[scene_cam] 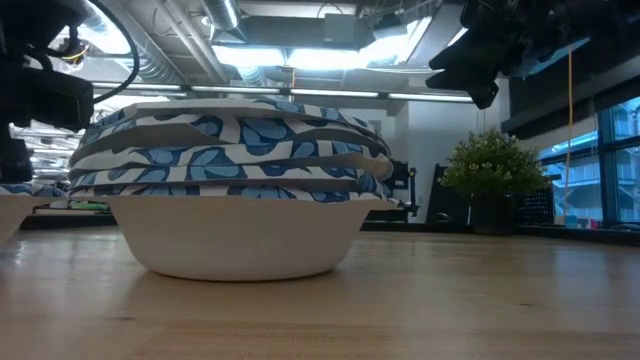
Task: Nest bowls inside each other
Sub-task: Stack the bowl on top of the other blue bowls
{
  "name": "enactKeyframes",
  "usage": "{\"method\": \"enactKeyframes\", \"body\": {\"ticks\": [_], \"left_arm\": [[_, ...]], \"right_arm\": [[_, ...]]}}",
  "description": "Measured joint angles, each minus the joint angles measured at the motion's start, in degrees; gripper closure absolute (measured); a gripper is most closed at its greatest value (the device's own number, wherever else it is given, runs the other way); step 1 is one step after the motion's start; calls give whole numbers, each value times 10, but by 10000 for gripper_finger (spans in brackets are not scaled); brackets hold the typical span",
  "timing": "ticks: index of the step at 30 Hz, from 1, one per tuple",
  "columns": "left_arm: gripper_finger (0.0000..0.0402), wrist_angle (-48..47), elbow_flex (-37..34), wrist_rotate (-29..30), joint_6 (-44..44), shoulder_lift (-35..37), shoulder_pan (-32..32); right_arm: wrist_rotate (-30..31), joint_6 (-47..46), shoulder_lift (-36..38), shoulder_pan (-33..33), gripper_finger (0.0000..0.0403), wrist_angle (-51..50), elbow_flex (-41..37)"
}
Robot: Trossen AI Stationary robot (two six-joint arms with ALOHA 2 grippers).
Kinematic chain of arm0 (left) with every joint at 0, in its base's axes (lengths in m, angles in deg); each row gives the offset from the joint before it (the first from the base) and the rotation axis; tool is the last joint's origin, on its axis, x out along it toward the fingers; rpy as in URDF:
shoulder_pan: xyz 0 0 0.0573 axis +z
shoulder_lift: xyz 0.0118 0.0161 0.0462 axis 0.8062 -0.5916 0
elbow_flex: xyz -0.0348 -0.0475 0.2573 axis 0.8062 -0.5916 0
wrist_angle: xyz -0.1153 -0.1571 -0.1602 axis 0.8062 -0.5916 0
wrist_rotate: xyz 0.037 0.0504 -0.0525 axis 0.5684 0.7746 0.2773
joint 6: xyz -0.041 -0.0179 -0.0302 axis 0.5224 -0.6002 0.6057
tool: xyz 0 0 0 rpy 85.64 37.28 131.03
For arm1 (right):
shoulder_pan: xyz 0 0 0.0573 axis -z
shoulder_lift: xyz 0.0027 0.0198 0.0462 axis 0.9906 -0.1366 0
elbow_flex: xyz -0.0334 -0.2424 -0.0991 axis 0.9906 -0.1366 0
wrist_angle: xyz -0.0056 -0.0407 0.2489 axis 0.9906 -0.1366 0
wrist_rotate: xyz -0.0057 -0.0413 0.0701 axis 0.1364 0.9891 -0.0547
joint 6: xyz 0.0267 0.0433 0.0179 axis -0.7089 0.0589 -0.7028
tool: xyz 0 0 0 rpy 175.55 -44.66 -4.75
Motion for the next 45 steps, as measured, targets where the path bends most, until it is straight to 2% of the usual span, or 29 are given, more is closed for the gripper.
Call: {"method": "enactKeyframes", "body": {"ticks": [24, 32, 38, 45], "left_arm": [[256, 30, 0, 4, 49, -106, -19], [258, 55, 0, -6, 86, -133, -19], [297, 91, 0, -8, 87, -139, -19], [391, 90, 0, -2, 85, -139, -19]], "right_arm": [[0, 15, 0, 0, 248, -1, 0], [0, 19, 0, 0, 268, -2, 0], [0, 28, 0, 0, 294, -2, 0], [-1, 30, 0, 0, 314, -2, 0]]}}
